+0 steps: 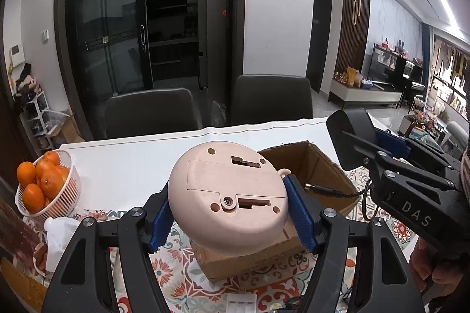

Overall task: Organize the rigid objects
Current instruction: 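Lift and carry the pink case with the left tool while the right tool carries the adapter over the box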

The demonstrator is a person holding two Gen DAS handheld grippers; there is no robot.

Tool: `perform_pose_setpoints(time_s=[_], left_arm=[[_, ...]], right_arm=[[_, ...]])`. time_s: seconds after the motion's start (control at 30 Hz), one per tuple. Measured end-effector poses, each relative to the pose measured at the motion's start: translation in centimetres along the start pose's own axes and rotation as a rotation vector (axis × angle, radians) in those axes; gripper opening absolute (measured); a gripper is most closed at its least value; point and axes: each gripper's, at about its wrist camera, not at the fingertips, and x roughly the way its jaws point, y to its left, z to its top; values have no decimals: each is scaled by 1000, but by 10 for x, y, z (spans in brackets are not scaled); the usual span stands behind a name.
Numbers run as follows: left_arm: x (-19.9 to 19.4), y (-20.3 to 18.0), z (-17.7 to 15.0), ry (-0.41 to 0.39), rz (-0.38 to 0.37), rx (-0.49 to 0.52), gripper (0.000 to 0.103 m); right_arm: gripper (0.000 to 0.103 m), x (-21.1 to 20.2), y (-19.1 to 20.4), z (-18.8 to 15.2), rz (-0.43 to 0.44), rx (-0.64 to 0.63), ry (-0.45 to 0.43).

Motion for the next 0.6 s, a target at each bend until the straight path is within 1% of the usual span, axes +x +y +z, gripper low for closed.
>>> perform_pose_setpoints(time_s=[0.13,0.4,0.6], left_arm=[[17,-1,2,30,-3,6,69],[59,-2,2,134,-27,-19,69],[75,-7,-2,173,-23,-10,69]], right_arm=[[43,14,-11,-4,6,13,35],[43,50,-23,-8,11,23,111],[43,68,-30,-16,25,40,158]])
